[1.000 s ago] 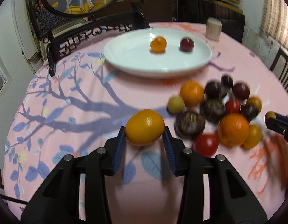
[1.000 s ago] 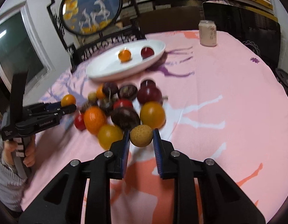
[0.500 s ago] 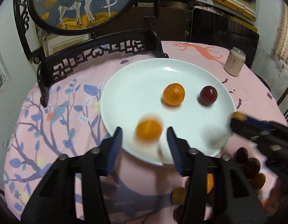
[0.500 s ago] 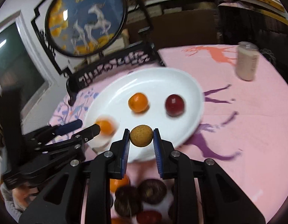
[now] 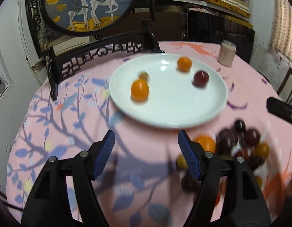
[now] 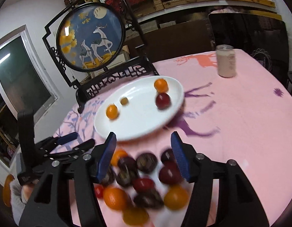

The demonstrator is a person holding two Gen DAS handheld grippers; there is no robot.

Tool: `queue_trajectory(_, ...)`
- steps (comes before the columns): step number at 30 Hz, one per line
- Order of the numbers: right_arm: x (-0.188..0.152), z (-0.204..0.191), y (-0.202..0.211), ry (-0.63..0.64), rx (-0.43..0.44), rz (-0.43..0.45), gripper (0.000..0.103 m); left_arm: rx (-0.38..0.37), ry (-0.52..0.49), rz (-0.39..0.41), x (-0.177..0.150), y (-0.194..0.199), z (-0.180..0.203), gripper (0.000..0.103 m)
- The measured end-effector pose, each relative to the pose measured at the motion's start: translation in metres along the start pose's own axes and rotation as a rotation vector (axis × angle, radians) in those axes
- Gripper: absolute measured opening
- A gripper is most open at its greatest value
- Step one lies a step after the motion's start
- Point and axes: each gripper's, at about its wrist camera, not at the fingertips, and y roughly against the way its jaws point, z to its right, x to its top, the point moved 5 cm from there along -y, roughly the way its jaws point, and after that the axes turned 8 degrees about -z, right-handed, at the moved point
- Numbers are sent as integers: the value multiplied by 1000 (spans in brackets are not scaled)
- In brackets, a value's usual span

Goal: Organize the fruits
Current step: 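Carry the yellow orange and small tan fruit onto the plate and release both, then grasp the dark brown mangosteen with the left tool while the right tool reaches a dark plum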

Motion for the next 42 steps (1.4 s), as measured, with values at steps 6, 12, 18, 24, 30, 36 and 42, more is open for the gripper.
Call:
queue_trajectory(6,-27,26,21,-106,33,3,72,16,-16,-12,-29,9,3,75)
queue_trajectory(12,-28,30,22,-120,14,-9,72,-35,-63,-4,-37,15,17,75)
queue_trajectory(18,-28,30,22,-118,3,-13,72,-48,-123,-38,-41,5,34,77)
queue_trajectory(24,-29,31,20,-122,-3,-18,72,-13,-173,-41,-41,-4,49,83)
queue_trajectory(30,-30,34,18,-131,-10,-30,72,56,-131,-57,-40,-6,22,87)
queue_trajectory(36,-28,33,21,-134,5,-20,72,52,-84,-60,-42,-1,6,86)
queue_trajectory(42,-28,32,22,-135,7,-20,72,52,-151,-40,-44,-2,22,82)
